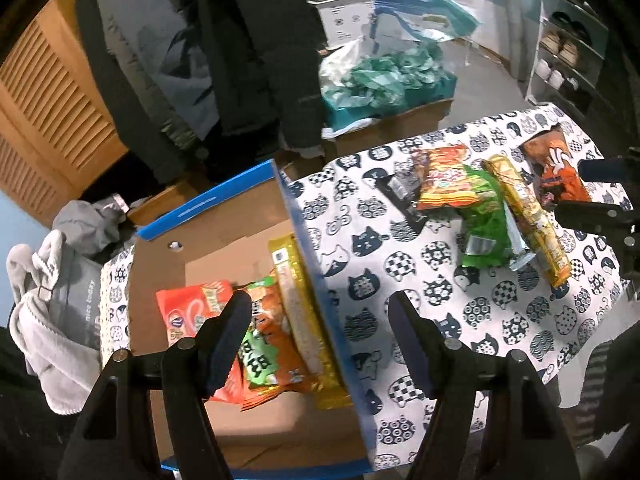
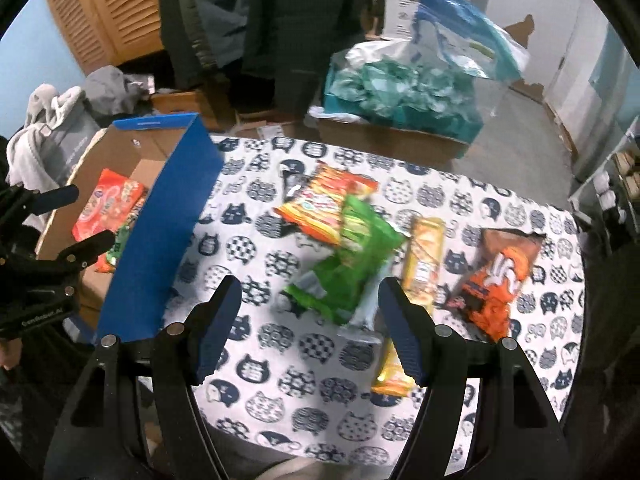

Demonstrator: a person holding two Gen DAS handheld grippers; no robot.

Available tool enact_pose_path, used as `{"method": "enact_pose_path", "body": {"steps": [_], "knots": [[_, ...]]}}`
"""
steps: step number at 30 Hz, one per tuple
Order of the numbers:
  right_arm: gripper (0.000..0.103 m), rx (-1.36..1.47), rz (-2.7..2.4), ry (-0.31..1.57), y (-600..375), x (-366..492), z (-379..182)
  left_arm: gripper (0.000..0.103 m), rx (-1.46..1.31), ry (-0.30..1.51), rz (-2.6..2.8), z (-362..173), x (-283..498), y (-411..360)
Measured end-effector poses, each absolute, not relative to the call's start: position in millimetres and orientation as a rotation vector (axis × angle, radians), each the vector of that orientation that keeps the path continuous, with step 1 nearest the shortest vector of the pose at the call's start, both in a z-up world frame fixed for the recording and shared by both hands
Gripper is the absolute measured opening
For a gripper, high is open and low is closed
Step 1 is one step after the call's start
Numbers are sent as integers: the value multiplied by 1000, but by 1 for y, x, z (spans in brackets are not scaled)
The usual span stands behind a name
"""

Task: Organize snacks
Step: 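Move both open tools back toward the remaining snacks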

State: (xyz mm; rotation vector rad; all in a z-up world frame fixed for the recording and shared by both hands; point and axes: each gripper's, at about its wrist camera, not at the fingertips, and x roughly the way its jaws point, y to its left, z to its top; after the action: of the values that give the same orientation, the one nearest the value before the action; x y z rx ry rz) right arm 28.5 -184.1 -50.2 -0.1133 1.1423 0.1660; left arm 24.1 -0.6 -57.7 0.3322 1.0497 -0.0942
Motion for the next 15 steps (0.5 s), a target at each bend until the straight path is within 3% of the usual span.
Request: {"method": "enact_pose_path", "body": {"steps": [15], "knots": [[73,-47,63,1156,-250,10,-58,77,372,1084,-171,-72,32,-52]]}}
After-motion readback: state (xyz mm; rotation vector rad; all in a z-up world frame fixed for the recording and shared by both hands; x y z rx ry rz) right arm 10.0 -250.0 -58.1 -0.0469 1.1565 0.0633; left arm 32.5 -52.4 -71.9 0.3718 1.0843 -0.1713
